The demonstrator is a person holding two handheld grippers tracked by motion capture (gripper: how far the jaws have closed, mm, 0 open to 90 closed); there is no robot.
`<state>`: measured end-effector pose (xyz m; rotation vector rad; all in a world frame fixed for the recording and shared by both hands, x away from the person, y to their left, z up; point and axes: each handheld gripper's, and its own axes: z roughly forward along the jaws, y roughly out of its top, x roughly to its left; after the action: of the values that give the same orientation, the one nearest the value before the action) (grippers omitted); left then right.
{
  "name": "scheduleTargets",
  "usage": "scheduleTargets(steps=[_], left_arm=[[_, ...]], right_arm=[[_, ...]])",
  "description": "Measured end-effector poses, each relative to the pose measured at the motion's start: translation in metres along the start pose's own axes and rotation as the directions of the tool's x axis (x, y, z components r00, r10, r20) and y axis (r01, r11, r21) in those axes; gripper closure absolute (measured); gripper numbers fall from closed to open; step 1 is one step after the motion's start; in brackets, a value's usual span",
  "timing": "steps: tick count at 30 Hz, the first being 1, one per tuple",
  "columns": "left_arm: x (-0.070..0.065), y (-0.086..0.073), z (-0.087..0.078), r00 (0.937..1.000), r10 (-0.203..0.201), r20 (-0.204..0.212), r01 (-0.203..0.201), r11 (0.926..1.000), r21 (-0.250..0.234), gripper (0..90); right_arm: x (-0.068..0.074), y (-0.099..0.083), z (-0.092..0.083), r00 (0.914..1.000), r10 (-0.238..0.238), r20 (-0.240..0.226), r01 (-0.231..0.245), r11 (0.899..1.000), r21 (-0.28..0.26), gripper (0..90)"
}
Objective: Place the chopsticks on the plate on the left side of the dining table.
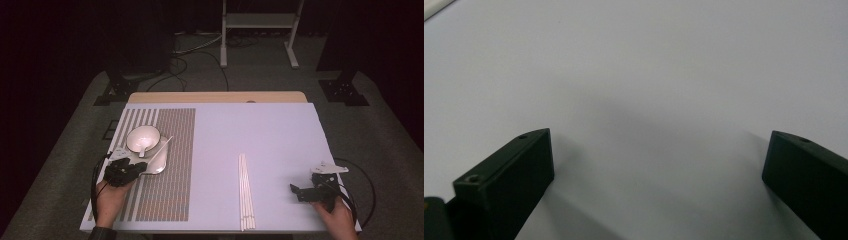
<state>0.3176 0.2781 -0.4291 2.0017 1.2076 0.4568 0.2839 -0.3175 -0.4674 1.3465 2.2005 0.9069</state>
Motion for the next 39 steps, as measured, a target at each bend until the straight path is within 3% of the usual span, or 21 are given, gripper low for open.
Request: scheduleTargets(steps=[17, 30, 39], left_arm=[[0.006, -0.001, 0.005, 0.9999, -0.008, -0.011, 0.009, 0.9998, 0.015, 84.1], [0.005, -0.002, -0.002, 0.9999, -0.014, -0.011, 0.013, 0.9996, -0.023, 77.7], [-0.004, 0.001, -0.004, 0.9996, -0.015, 0.026, 0.016, 0.9985, -0.052, 77.7]], right_arm=[[0.0, 0.0, 0.0, 1.0, 0.0, 0.0, 0.0, 1.0, 0.0, 0.0], [0.0, 0.0, 0.0, 1.0, 0.0, 0.0, 0.0, 1.0, -0.001, 0.0], [0.0, 0.0, 0.0, 1.0, 0.0, 0.0, 0.0, 1.0, -0.001, 0.0]])
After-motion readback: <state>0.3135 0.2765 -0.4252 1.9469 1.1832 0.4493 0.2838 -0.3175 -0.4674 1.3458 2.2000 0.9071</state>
